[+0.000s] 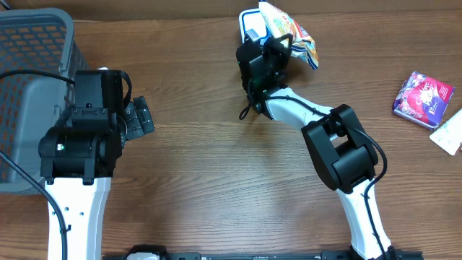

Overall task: Scan the item barcode
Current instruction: 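Hold the snack bag's barcode in front of the white scanner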

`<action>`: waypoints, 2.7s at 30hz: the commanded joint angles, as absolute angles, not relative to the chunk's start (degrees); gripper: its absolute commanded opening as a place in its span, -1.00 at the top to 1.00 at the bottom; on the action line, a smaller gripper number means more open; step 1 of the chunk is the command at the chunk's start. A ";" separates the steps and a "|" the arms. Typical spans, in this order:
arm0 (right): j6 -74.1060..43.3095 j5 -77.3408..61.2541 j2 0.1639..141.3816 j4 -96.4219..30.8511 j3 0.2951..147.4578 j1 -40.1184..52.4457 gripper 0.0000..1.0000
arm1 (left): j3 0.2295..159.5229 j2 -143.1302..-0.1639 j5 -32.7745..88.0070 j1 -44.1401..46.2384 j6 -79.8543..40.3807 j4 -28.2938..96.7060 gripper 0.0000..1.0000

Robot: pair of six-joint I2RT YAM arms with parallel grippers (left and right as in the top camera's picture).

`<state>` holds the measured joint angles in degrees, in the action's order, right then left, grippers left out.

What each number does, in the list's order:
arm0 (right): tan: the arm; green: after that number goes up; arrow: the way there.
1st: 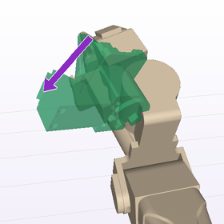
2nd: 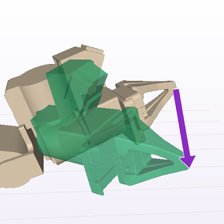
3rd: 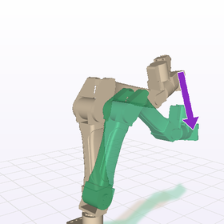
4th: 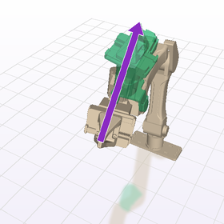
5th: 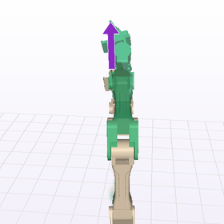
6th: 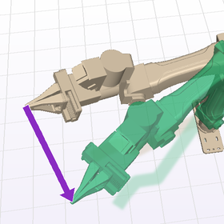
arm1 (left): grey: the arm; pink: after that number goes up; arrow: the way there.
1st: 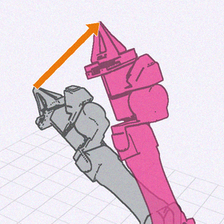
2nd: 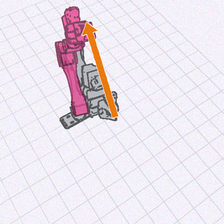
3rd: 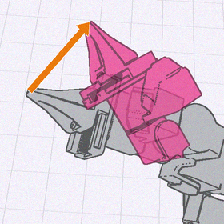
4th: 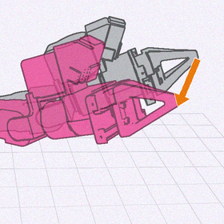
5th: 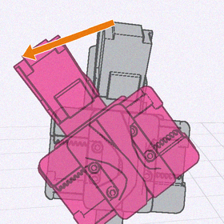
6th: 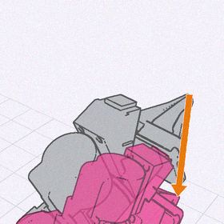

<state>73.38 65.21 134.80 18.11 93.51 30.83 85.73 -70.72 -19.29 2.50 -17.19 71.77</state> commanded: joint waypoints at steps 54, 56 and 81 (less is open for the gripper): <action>86.65 70.54 141.12 29.93 94.28 36.14 0.92 | 85.60 -70.11 -19.46 2.26 -16.75 71.77 -1.00; 86.65 70.48 141.12 29.93 94.28 36.62 0.92 | 85.60 -70.11 -19.46 2.26 -16.73 71.77 -1.00; 87.42 71.07 137.25 29.89 94.28 37.63 0.92 | 85.60 -70.11 -19.46 2.26 -16.73 71.75 -1.00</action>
